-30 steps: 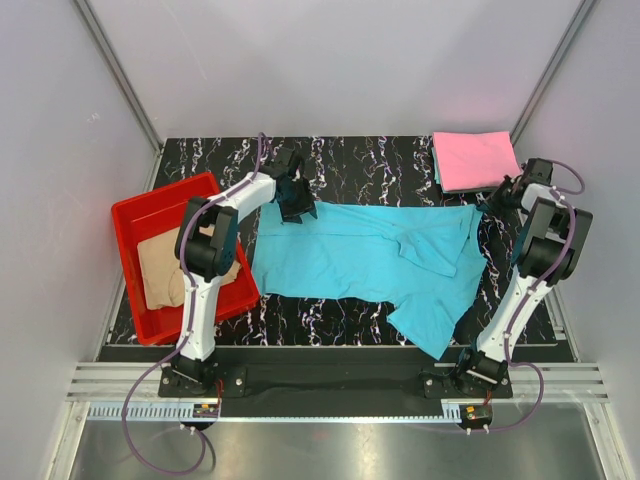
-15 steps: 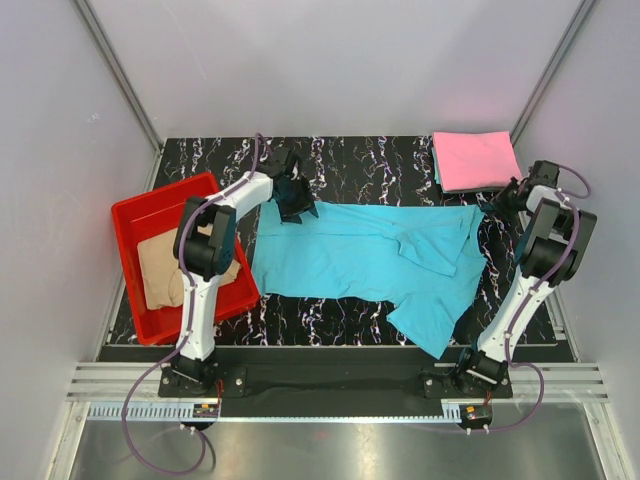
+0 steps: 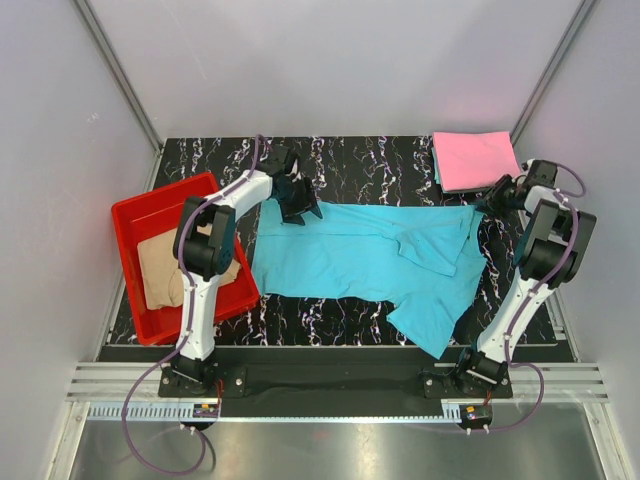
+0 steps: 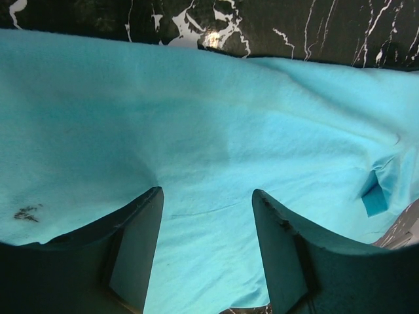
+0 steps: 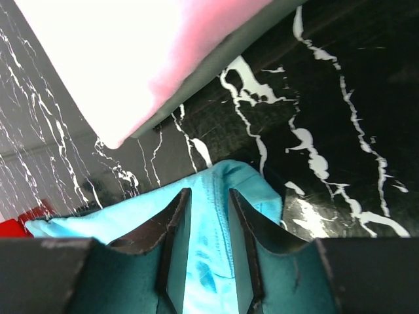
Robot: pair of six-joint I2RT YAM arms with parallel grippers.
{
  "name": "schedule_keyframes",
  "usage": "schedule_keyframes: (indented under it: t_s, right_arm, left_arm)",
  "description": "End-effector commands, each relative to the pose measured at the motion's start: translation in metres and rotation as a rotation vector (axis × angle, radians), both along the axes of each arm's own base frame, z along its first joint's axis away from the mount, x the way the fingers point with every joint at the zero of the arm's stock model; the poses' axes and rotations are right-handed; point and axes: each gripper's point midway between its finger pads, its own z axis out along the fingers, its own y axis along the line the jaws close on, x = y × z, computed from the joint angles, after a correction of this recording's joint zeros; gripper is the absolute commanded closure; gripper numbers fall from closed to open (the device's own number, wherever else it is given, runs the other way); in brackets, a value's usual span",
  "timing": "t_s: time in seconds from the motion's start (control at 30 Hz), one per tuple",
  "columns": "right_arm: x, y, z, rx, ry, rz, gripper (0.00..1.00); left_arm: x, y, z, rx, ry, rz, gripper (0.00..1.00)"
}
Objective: Fold and stack the t-shirts
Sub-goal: Fold the tshirt
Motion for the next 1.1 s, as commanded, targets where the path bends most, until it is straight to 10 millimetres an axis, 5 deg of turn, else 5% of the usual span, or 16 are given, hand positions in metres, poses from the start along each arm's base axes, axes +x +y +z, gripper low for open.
schedule_keyframes:
  t_s: [0.0,0.67,0.83,1.07]
  right_arm:
    - [0.009,0.004,0.023,-0.019,-0.059,0.04,0.64]
    - [0.022,-0.002,-0.009,-0.003,0.015,-0.002,0.69]
    - [0.02,-0.013,-0.012,-0.058,0.037,-0.042,1.0]
    - [0.032,-0.032,0.001,-0.075,-0.072,-0.171,1.0]
  left_arm:
    - [0.009,-0.002,0.021,-0.017,-0.048,-0.017,0.38]
    - [0.01,0.024,-0.012,0.075,0.013,0.049,0.38]
    - [0.008,0.031,-0.017,0.109,0.023,0.064,0.38]
    - [0.007,0.044,-0.027,0.148,0.053,0.114,0.38]
